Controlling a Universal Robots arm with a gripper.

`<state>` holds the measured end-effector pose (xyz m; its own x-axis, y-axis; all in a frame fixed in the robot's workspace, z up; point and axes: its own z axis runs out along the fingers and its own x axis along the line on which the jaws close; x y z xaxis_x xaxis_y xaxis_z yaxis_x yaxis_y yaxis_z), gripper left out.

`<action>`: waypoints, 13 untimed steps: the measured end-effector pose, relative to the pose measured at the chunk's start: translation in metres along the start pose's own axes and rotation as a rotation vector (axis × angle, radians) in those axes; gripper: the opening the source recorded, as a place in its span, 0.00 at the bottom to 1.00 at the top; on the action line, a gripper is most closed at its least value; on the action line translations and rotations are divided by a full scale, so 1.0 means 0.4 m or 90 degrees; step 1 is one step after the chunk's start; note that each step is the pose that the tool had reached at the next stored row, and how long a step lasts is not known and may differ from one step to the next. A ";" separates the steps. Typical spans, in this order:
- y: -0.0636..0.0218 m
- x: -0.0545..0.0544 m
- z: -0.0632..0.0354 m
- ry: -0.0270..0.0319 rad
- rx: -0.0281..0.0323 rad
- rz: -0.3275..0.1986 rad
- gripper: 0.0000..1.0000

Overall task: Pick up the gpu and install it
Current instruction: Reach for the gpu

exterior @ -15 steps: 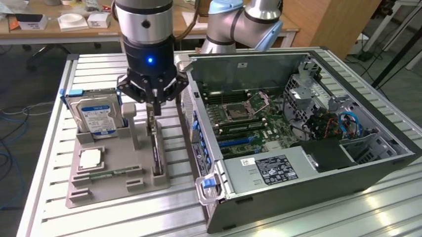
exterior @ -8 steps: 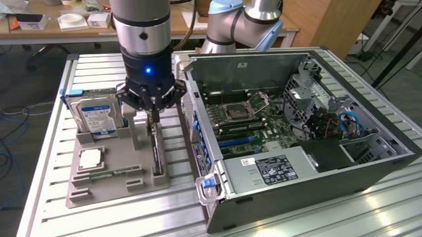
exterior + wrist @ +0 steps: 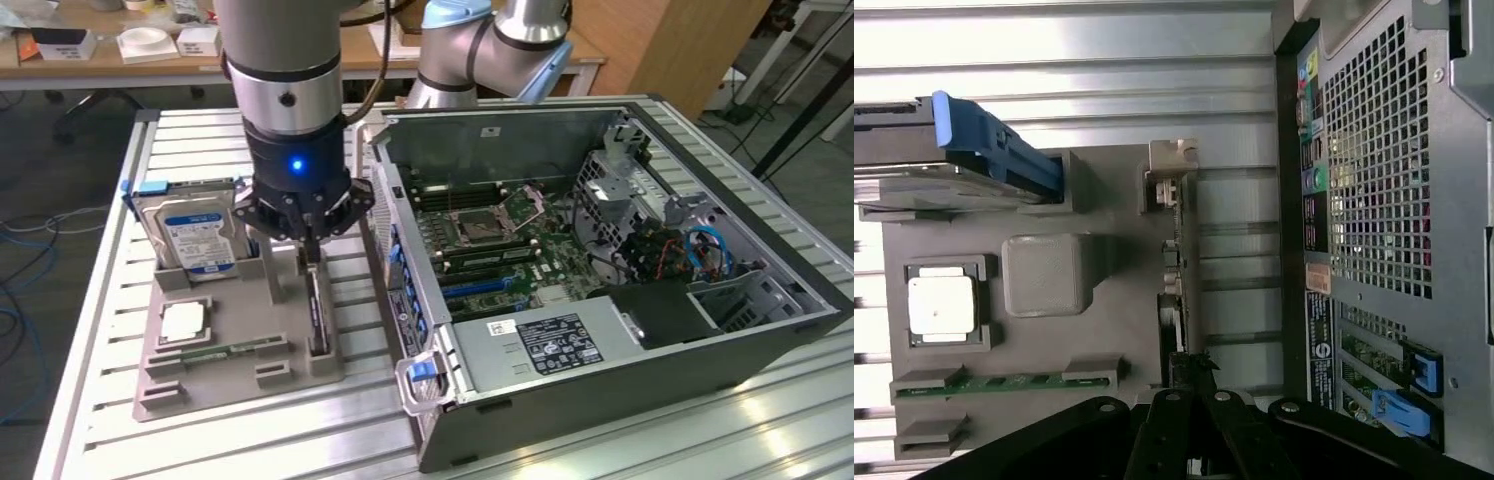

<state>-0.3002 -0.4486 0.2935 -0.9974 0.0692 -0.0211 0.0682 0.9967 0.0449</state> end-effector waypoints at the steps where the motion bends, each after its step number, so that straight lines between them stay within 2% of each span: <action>1: -0.002 0.001 0.004 0.0001 0.0000 0.000 0.11; 10: -0.016 0.005 0.043 0.0010 0.0001 0.000 0.11; 13: -0.017 0.005 0.044 0.0012 0.0009 0.000 0.11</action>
<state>-0.3021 -0.4544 0.2754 -0.9974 0.0691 -0.0192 0.0682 0.9967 0.0434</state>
